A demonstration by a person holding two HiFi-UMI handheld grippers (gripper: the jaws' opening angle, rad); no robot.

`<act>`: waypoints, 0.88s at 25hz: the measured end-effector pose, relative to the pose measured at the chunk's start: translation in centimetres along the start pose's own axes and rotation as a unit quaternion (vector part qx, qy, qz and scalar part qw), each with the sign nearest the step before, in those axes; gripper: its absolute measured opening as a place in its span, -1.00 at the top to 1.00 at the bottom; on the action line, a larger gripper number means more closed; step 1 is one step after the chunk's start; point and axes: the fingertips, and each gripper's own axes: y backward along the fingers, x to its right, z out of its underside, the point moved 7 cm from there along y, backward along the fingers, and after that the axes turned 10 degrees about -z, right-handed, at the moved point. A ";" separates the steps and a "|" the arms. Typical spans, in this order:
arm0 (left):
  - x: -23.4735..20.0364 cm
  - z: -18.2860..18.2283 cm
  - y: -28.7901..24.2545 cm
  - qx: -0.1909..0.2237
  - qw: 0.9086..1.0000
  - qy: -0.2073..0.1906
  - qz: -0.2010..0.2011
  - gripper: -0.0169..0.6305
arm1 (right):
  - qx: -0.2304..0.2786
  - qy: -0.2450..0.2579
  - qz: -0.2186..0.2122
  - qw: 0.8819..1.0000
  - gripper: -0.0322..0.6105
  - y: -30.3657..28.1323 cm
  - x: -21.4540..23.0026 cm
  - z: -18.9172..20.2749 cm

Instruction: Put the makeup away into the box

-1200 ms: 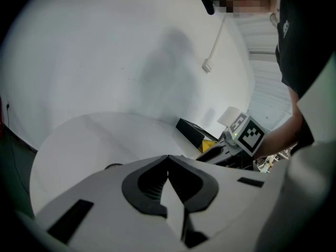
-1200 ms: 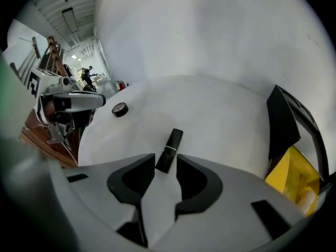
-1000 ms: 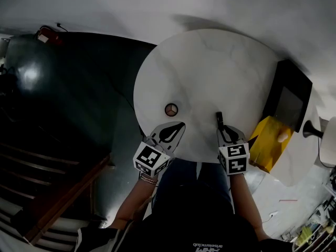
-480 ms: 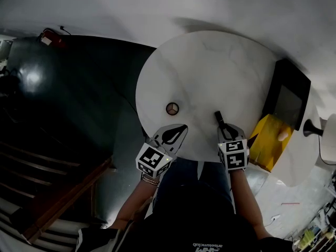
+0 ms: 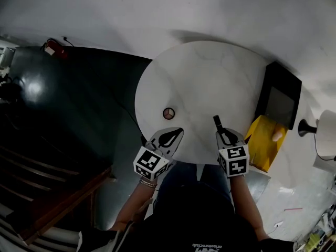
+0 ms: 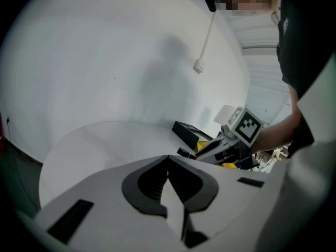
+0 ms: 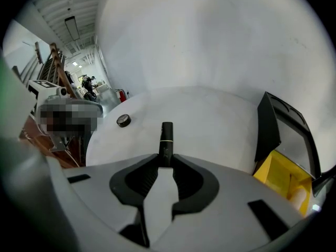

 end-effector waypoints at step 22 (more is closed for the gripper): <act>8.8 -3.0 -3.6 0.012 0.996 -0.074 0.051 0.89 | 0.069 0.000 0.000 0.998 0.58 8.2 3.7 1.8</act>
